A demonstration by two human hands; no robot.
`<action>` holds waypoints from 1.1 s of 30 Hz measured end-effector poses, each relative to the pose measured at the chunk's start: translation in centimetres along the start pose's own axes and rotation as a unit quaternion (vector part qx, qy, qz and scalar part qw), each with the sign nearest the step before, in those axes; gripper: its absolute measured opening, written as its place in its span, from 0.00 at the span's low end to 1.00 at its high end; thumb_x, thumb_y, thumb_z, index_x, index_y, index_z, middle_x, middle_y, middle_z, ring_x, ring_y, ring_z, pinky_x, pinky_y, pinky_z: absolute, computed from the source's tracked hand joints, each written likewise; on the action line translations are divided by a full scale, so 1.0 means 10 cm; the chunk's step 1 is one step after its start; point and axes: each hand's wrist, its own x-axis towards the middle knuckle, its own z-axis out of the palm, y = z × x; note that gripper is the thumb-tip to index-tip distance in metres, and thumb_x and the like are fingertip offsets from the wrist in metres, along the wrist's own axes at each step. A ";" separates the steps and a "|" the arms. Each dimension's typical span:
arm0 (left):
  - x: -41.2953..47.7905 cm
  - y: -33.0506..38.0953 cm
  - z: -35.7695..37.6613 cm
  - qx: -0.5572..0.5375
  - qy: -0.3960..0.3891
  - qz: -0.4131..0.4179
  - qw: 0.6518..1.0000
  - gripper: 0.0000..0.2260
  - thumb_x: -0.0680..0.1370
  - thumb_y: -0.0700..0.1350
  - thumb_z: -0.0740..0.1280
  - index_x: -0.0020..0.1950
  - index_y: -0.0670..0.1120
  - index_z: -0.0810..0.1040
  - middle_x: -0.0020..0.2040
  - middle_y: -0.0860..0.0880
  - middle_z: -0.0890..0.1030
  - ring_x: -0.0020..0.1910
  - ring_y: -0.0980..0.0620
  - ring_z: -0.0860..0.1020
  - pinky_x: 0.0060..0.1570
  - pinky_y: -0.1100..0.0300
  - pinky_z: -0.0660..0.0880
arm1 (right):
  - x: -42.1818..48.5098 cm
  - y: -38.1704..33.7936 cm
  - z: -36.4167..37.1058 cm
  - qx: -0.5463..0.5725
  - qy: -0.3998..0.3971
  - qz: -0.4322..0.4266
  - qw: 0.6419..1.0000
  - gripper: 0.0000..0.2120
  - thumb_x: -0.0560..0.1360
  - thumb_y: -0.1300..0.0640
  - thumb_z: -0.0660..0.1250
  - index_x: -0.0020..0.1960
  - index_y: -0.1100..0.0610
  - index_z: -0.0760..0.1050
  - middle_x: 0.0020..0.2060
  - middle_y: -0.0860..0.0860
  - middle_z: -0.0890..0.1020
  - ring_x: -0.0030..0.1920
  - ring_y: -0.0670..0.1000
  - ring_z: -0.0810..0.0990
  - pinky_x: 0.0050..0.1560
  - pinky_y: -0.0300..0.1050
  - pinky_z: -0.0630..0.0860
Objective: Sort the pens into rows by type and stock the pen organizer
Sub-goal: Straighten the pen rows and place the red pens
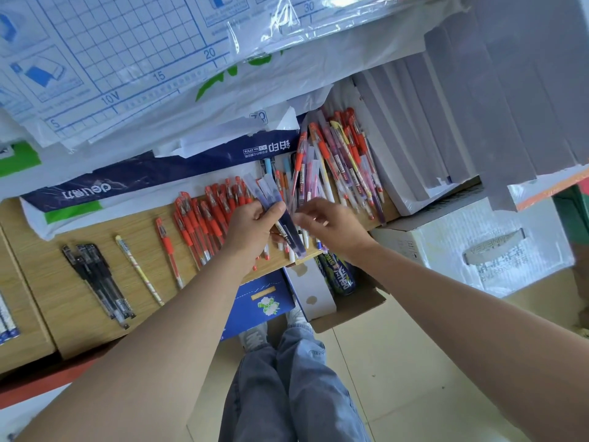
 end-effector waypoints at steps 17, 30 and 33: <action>-0.72 -0.24 -1.25 -0.102 0.168 0.026 0.980 0.13 0.74 0.46 0.72 0.51 0.43 0.73 0.37 0.46 0.75 0.24 0.57 0.70 0.23 0.64 0.65 | -0.27 -1.02 1.01 -0.134 -0.297 -0.004 0.945 0.13 0.81 0.49 0.57 0.46 0.58 0.68 0.34 0.48 0.76 0.35 0.47 0.75 0.37 0.39 0.69; -1.61 -1.26 -3.52 -0.074 0.223 -0.004 0.972 0.06 0.79 0.44 0.60 0.48 0.43 0.74 0.31 0.49 0.71 0.23 0.56 0.69 0.24 0.65 0.63 | -0.54 -2.14 3.15 -0.013 -0.215 0.003 0.977 0.10 0.80 0.54 0.63 0.53 0.59 0.77 0.29 0.50 0.73 0.25 0.43 0.68 0.27 0.36 0.64; -1.80 -1.44 -4.08 -0.092 0.217 -0.028 0.971 0.06 0.80 0.43 0.60 0.49 0.42 0.73 0.32 0.48 0.70 0.19 0.57 0.67 0.19 0.68 0.61 | -0.55 -2.42 3.78 0.037 -0.162 0.047 0.985 0.10 0.79 0.50 0.64 0.48 0.56 0.78 0.30 0.53 0.72 0.24 0.44 0.70 0.25 0.37 0.64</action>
